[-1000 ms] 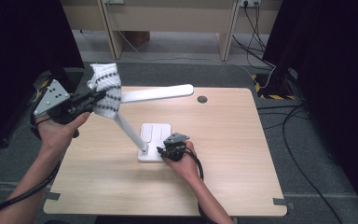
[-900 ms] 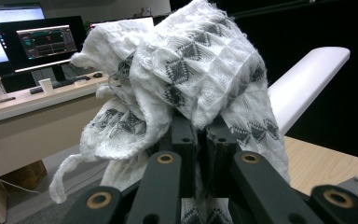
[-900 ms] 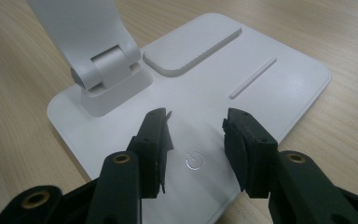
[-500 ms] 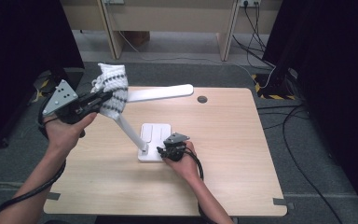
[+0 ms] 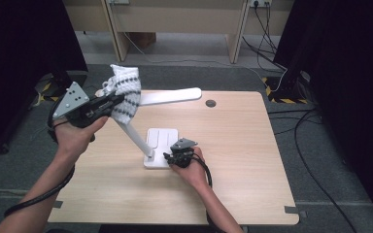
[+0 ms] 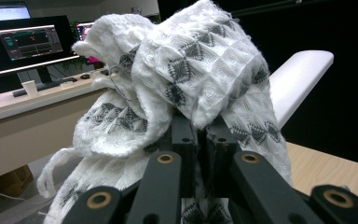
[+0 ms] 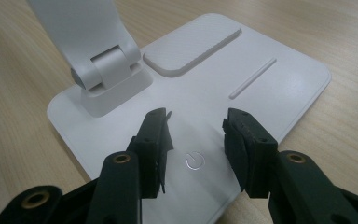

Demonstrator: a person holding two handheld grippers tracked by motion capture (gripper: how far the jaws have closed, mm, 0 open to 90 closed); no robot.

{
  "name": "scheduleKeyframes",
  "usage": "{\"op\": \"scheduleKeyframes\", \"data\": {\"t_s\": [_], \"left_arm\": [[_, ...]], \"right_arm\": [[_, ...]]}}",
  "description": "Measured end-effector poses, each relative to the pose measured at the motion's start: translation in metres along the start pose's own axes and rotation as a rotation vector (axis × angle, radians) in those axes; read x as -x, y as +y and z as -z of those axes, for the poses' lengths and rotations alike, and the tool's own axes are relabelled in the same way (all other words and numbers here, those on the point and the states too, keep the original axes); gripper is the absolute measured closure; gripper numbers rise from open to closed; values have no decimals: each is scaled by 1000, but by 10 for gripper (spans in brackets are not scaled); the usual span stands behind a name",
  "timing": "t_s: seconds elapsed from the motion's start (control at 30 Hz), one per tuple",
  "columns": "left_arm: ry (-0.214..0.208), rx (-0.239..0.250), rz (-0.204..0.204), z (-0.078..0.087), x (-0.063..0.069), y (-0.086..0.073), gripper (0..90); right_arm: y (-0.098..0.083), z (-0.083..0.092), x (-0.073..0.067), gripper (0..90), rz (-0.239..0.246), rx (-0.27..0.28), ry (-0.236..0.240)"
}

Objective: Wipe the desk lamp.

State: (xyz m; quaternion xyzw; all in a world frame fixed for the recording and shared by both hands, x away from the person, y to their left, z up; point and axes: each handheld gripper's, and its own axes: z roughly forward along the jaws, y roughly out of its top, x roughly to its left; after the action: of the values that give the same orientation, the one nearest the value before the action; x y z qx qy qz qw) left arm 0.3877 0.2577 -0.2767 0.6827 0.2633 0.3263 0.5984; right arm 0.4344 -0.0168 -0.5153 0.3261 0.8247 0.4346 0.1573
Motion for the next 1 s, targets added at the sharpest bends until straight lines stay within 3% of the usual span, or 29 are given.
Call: {"op": "scheduleKeyframes", "data": {"t_s": [1.0], "left_arm": [[-35,1,-9,-20,15,8,842]], "right_arm": [[0,0,0,595,0,0,-2]]}}
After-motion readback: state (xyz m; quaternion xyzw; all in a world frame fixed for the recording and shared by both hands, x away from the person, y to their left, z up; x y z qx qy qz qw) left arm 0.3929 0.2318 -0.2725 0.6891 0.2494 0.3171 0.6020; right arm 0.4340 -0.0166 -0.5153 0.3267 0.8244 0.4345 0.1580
